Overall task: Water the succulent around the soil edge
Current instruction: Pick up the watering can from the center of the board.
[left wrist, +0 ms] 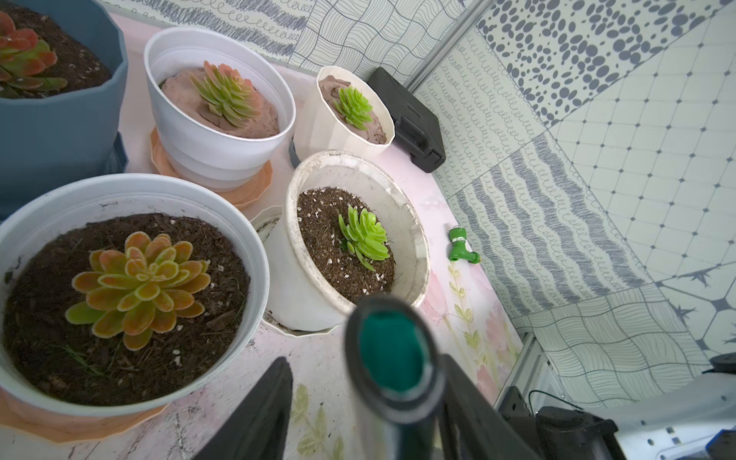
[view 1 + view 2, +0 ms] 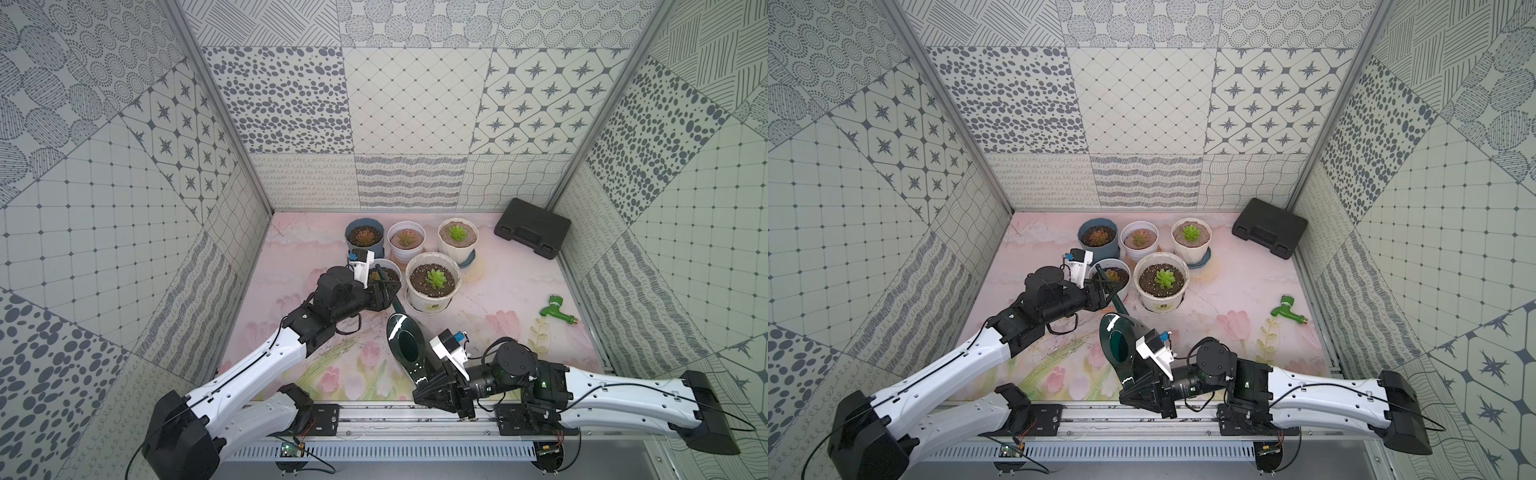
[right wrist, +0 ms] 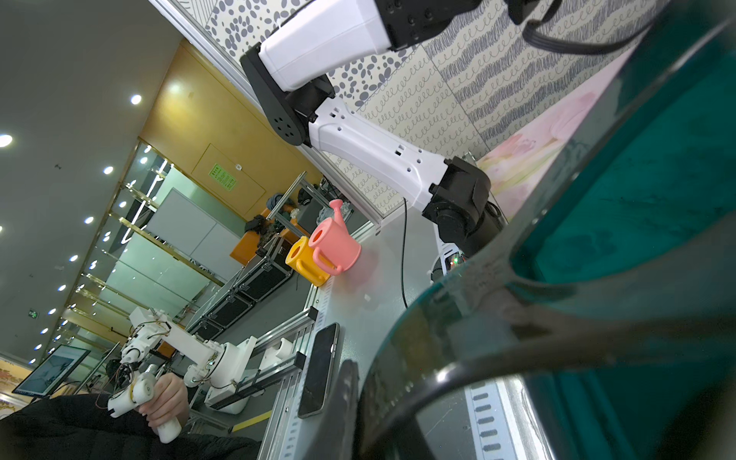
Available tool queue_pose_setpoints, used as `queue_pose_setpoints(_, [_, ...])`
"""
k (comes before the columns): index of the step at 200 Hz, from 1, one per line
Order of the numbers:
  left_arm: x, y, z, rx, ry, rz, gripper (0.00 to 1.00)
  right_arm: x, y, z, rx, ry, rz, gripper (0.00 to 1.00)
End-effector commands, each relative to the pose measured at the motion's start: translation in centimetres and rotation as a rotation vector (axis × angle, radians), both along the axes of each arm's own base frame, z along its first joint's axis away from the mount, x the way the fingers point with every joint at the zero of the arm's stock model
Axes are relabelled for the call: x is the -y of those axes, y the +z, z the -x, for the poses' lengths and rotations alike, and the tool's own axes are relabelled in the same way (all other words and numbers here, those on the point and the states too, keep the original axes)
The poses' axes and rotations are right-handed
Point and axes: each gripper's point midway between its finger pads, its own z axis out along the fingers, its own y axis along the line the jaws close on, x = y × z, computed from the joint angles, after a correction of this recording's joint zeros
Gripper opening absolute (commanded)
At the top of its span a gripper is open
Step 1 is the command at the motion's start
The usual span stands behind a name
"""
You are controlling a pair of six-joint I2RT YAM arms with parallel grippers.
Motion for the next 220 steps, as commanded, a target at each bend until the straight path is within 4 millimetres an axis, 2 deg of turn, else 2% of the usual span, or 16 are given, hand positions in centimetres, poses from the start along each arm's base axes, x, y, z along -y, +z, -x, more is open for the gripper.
queue_pose_setpoints(1, [1.3,2.9,0.1,0.084,-0.066,0.154,0.47,0.6,4.7,0.2,0.095,0.006,-0.186,0.00])
queue_pose_setpoints(14, [1.6,3.5,0.5,0.102,-0.087,0.185,0.35,0.5,4.4,0.0,0.094,-0.003,-0.177,0.00])
queue_pose_setpoints(34, [1.2,4.5,0.7,0.130,-0.072,0.195,0.00,0.4,4.0,-0.5,0.089,-0.029,-0.159,0.00])
queue_pose_setpoints(61, [-0.8,4.8,0.0,0.120,0.055,0.137,0.00,0.5,2.8,-2.3,0.078,-0.126,-0.088,0.00])
queue_pose_setpoints(73, [-2.3,4.1,-0.6,0.088,0.151,0.085,0.00,1.1,1.9,-4.3,0.085,-0.240,-0.002,0.29])
queue_pose_setpoints(88, [-4.4,3.0,-1.4,0.042,0.274,0.027,0.00,2.5,0.6,-6.4,0.125,-0.373,0.101,0.31])
queue_pose_setpoints(91, [-4.7,2.9,-1.5,0.035,0.294,0.020,0.00,2.9,0.1,-6.8,0.133,-0.397,0.123,0.34])
queue_pose_setpoints(94, [-4.9,2.6,-1.5,0.026,0.309,0.010,0.00,3.2,1.0,-7.1,0.144,-0.418,0.118,0.38])
queue_pose_setpoints(104, [-5.5,2.4,-1.7,0.010,0.344,-0.004,0.00,4.1,1.1,-8.0,0.175,-0.472,0.148,0.53])
queue_pose_setpoints(122, [-6.3,2.3,-1.6,-0.022,0.384,-0.027,0.00,5.3,1.6,-8.6,0.224,-0.513,0.198,0.69])
queue_pose_setpoints(133, [-7.3,2.2,-1.4,-0.055,0.427,-0.063,0.00,5.8,1.9,-8.6,0.256,-0.515,0.224,0.75])
queue_pose_setpoints(155, [-10.1,2.6,-0.5,-0.103,0.538,-0.144,0.00,6.6,2.9,-9.3,0.338,-0.545,0.275,0.80])
queue_pose_setpoints(172, [-13.4,3.0,0.4,-0.136,0.673,-0.247,0.00,7.0,4.8,-10.5,0.424,-0.606,0.290,0.81])
queue_pose_setpoints(190, [-16.9,3.7,1.6,-0.168,0.802,-0.359,0.00,6.6,6.6,-11.7,0.516,-0.664,0.296,0.81])
queue_pose_setpoints(220, [-20.3,5.5,2.9,-0.191,0.925,-0.435,0.00,4.9,8.7,-13.5,0.612,-0.788,0.318,0.81])
